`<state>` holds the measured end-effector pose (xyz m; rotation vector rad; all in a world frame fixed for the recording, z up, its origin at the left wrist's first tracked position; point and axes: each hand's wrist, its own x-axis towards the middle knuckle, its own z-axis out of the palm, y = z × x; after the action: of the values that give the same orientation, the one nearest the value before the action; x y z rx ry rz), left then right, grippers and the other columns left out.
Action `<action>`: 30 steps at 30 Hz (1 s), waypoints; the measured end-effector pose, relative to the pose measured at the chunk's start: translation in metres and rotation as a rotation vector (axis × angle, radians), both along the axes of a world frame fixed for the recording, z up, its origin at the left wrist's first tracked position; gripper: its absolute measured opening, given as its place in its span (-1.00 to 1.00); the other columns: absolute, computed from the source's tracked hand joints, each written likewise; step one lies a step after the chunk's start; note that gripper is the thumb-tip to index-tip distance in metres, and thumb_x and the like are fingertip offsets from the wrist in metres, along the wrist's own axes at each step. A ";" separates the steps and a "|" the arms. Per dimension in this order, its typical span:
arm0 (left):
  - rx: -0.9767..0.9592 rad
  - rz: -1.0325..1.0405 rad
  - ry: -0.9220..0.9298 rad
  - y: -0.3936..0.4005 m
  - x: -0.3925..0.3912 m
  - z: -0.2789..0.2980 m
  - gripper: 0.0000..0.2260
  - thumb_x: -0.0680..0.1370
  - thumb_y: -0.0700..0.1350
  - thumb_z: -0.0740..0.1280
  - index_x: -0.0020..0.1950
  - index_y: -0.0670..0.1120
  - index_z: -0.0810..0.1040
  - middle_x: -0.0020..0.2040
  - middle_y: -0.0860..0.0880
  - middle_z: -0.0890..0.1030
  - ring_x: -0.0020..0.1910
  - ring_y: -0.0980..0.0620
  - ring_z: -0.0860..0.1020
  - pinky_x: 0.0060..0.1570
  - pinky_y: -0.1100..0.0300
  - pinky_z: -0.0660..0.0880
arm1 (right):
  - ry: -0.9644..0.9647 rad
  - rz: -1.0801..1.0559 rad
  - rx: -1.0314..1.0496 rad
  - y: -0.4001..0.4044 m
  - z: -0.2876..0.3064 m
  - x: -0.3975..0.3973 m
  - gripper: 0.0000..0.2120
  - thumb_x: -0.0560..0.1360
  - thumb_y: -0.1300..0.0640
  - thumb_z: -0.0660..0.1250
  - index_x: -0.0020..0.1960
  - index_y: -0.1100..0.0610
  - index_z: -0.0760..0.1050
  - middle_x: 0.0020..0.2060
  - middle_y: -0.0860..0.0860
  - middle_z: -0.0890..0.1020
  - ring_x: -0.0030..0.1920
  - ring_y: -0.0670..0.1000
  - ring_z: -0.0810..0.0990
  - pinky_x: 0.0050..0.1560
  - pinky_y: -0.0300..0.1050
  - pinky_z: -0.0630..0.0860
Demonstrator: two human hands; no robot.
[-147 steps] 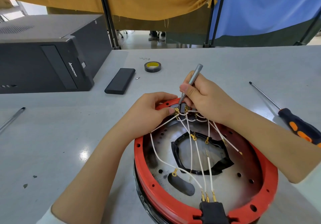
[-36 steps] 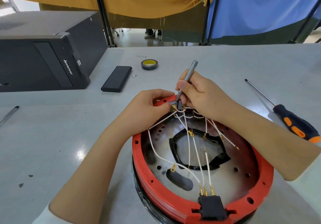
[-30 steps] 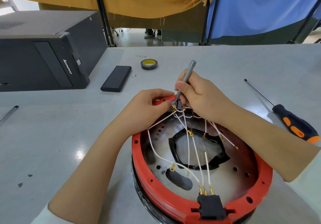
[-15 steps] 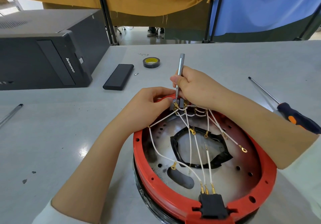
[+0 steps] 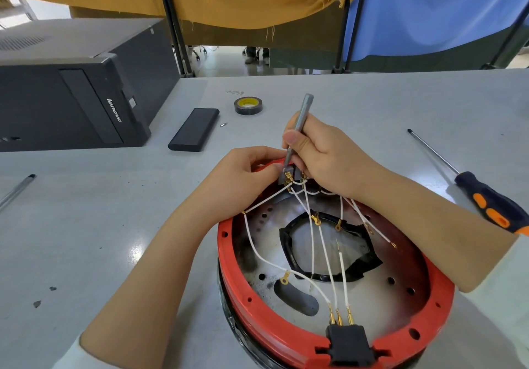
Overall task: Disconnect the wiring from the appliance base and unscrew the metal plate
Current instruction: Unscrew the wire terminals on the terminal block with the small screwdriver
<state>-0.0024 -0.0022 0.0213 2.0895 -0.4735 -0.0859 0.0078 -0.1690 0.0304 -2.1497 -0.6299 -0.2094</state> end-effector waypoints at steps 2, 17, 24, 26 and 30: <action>-0.013 -0.002 0.007 0.000 0.000 0.000 -0.81 0.58 -0.07 0.26 0.08 0.15 0.62 -0.08 0.20 0.67 -0.07 0.25 0.60 -0.02 0.39 0.48 | -0.021 -0.006 -0.054 0.000 -0.001 0.000 -0.81 0.63 0.03 0.08 -0.16 -0.12 0.30 -0.43 -0.11 0.49 -0.41 -0.19 0.46 -0.35 -0.32 0.35; -0.010 0.004 0.013 -0.001 -0.001 0.000 -0.78 0.58 -0.09 0.25 0.00 0.23 0.59 -0.11 0.23 0.66 -0.09 0.28 0.59 -0.11 0.52 0.42 | -0.027 -0.037 -0.104 0.003 0.001 0.000 -0.84 0.63 -0.02 0.06 -0.14 -0.12 0.28 -0.31 0.03 0.55 -0.32 -0.08 0.51 -0.23 -0.12 0.48; 0.009 0.022 0.034 -0.002 -0.001 0.001 -0.80 0.58 -0.06 0.24 0.11 0.12 0.60 -0.07 0.06 0.68 -0.02 0.03 0.60 -0.01 0.25 0.47 | 0.080 -0.108 -0.253 0.015 0.013 0.010 -0.79 0.63 -0.07 0.05 -0.18 -0.10 0.26 -0.30 -0.06 0.51 -0.27 -0.05 0.53 -0.28 -0.17 0.41; 0.016 0.024 0.037 -0.001 -0.001 0.001 -0.80 0.58 -0.06 0.24 0.11 0.12 0.60 -0.06 0.04 0.68 -0.02 0.03 0.60 0.01 0.23 0.47 | 0.074 -0.113 -0.248 0.015 0.011 0.011 -0.77 0.63 -0.06 0.04 -0.20 -0.10 0.26 -0.31 -0.08 0.51 -0.27 -0.07 0.53 -0.28 -0.17 0.40; 0.003 0.018 0.037 -0.001 -0.001 0.001 -0.79 0.58 -0.07 0.25 0.13 0.13 0.60 -0.08 0.17 0.67 -0.09 0.27 0.59 -0.08 0.48 0.45 | 0.097 -0.067 -0.008 0.004 0.004 0.003 -0.80 0.64 0.03 0.06 -0.15 -0.04 0.33 -0.47 -0.21 0.52 -0.40 -0.24 0.51 -0.29 -0.31 0.41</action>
<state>-0.0032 -0.0031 0.0220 2.0908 -0.4324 -0.1141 0.0103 -0.1648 0.0342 -2.1760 -0.5041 -0.1388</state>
